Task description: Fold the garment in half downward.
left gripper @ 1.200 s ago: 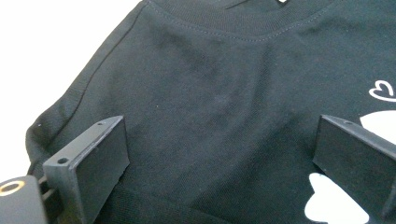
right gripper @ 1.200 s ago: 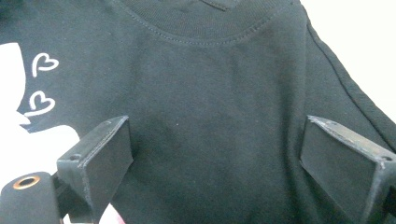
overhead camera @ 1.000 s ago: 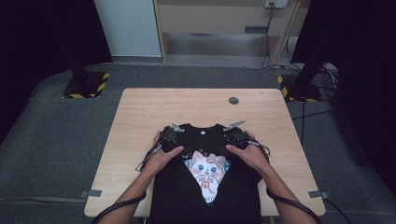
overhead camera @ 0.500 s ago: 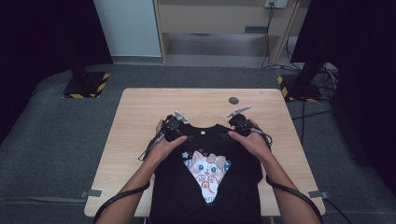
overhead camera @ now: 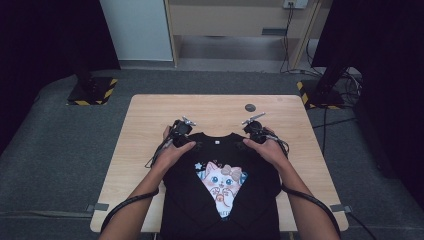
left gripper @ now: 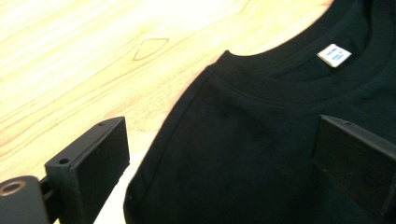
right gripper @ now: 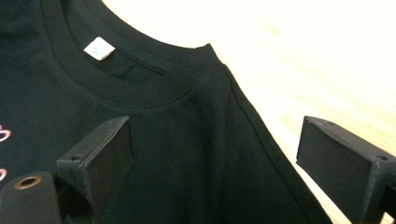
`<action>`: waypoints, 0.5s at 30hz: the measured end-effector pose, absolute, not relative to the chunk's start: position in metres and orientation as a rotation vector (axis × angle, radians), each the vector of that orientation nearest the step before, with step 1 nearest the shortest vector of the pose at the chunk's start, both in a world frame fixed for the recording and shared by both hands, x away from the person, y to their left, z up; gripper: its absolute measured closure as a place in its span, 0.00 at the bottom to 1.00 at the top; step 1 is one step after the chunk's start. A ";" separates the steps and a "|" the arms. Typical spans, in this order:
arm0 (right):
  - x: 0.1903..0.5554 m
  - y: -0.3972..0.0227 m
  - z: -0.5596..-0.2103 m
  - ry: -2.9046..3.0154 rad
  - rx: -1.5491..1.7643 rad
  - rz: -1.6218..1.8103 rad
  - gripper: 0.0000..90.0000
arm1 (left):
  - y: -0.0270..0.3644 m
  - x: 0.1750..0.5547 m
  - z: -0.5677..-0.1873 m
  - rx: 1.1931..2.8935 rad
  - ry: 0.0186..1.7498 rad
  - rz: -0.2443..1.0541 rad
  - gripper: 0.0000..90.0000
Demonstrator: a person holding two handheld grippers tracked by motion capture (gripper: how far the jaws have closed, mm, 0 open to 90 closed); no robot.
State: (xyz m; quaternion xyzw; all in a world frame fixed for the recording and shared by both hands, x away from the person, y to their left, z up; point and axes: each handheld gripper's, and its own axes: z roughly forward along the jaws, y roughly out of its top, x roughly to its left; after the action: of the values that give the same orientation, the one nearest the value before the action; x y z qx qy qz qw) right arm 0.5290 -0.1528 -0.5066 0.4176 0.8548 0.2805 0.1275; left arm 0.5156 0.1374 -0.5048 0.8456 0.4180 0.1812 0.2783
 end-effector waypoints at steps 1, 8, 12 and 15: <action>0.531 -0.152 -0.508 2.488 1.216 0.813 0.12 | 0.137 0.518 -0.506 2.270 1.123 0.486 0.04; 0.544 -0.149 -0.515 2.490 1.220 0.784 0.16 | 0.134 0.531 -0.514 2.286 1.120 0.476 0.05; 0.551 -0.148 -0.519 2.486 1.217 0.777 0.18 | 0.134 0.538 -0.517 2.281 1.130 0.473 0.05; 0.554 -0.149 -0.519 2.485 1.223 0.785 0.19 | 0.134 0.541 -0.522 2.287 1.138 0.467 0.06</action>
State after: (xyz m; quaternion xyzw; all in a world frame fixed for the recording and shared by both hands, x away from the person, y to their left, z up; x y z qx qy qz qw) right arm 0.5538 -0.1486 -0.5191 0.4211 0.8558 0.2703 0.1312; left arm 0.5414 0.1342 -0.5215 0.8482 0.4222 0.1731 0.2689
